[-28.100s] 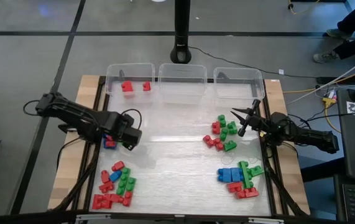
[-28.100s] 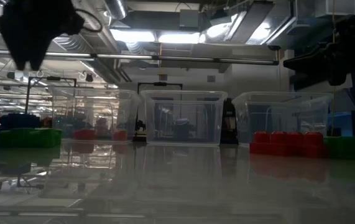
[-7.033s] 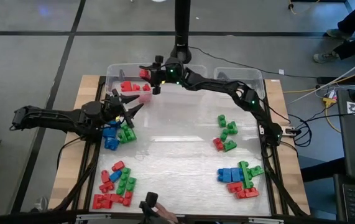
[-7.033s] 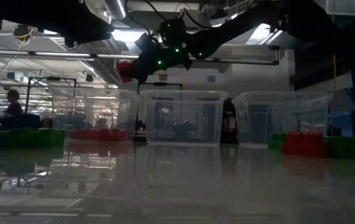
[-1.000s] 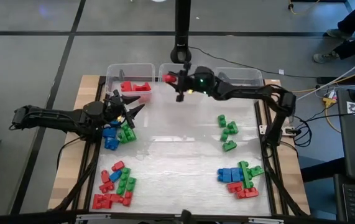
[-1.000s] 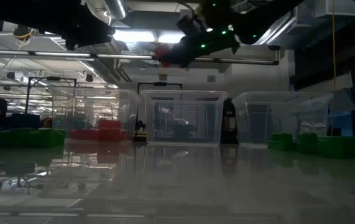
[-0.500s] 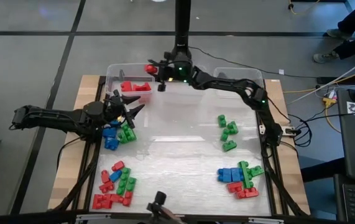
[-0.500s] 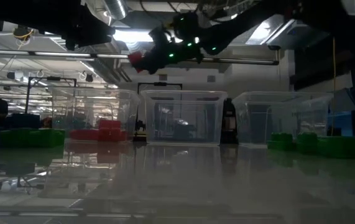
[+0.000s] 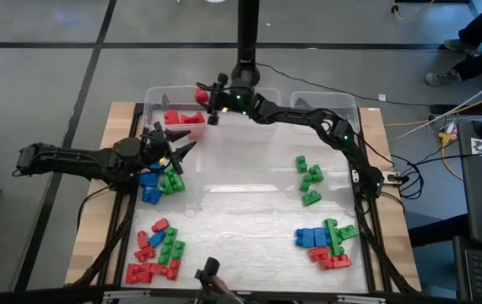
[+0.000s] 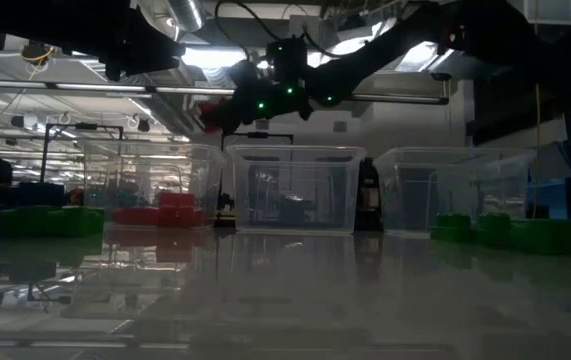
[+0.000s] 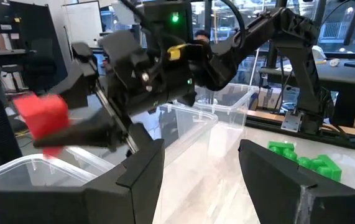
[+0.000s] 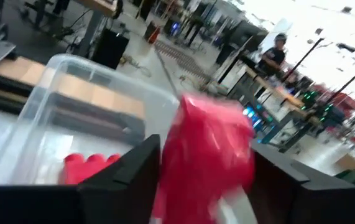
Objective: Sort blocks
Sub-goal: Put the red game piece into the left transparent bin
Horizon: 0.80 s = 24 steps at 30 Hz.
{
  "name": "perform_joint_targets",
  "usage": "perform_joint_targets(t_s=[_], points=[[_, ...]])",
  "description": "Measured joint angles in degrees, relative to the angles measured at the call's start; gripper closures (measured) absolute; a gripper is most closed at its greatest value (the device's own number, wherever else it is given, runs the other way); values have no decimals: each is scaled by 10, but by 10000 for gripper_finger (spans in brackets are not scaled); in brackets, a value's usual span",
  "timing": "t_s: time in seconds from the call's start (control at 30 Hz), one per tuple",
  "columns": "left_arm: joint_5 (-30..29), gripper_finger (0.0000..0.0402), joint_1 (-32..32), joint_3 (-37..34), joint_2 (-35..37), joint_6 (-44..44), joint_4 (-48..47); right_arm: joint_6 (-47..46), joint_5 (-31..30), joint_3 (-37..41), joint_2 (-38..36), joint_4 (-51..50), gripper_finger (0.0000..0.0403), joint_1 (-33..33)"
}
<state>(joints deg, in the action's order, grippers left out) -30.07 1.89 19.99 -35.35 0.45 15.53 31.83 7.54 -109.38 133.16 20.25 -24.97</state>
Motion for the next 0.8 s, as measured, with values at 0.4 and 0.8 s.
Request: perform_joint_targets(t_s=[0.4,0.8], points=[[0,204,0,0,0,0,-1,47,15,-28,-33,-120,99,3],[0,204,0,0,0,15,-4,195,91,-38,-165,-662,97,41]])
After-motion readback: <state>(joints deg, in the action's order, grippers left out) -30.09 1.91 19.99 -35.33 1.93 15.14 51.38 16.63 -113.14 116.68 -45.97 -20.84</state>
